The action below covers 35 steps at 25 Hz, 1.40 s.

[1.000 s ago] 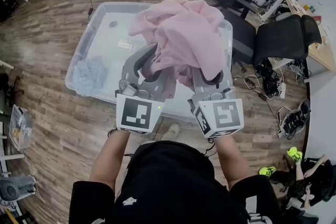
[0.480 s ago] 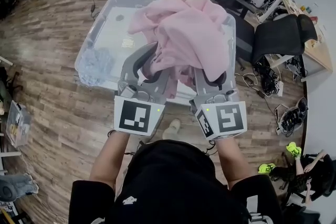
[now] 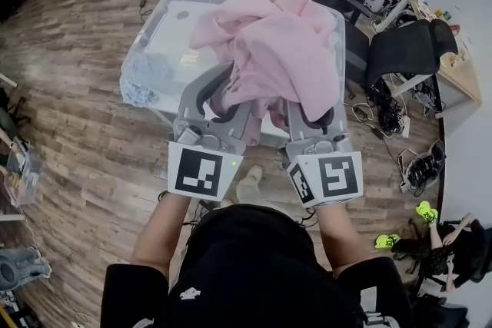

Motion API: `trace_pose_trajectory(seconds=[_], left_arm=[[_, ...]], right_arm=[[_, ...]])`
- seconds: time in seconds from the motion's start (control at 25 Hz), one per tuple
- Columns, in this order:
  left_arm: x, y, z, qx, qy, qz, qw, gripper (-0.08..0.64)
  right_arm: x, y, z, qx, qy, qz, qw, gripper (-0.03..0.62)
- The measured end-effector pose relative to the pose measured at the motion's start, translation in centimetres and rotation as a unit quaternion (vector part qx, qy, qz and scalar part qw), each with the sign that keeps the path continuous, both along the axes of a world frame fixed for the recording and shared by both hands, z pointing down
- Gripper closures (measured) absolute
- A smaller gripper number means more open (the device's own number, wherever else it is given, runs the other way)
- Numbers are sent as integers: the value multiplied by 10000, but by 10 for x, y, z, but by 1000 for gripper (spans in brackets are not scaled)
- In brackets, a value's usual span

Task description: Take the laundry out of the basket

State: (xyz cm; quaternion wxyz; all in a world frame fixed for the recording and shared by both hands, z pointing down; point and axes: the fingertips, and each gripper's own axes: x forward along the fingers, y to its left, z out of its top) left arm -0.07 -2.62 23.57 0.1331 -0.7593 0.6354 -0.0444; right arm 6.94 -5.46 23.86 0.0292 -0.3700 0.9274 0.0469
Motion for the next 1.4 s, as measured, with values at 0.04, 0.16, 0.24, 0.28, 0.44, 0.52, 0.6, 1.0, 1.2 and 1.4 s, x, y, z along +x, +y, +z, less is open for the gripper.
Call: trace_pose_trajectory(seconds=[0.04,0.16,0.24,0.28,0.44,0.52,0.6,1.0,1.2,1.4], left_arm=[[1,6,0,11,3,8,10000,440],[5,21,-3,67,-11,29,10000,440],[7,31,-5,88,12,51,9999,440],[8,36,-6,97,18,64,9999,439],[11,56,-4,91,56,103,9999,439],[13,65,-2,65,99,133,9998,440],[16,72,1,34,132,156,9998,440],[24,92,11,-76,238,83,9997,439],[44,98,11,-91,225,20,9997,440],[74,107,12,-109,161,-77,9998,440]], right_arm=[[1,6,-1,6,5,7,10000,523],[5,22,-4,39,13,23,10000,523],[7,31,-6,59,15,45,10000,523],[8,36,-6,64,11,57,10000,523],[11,57,-5,41,14,97,9999,523],[14,66,-3,17,33,123,9999,523],[17,73,-1,-5,60,141,9999,523],[24,92,10,-114,97,60,9999,523],[44,97,11,-142,44,-16,9999,523],[73,104,12,-181,33,-104,9998,523]])
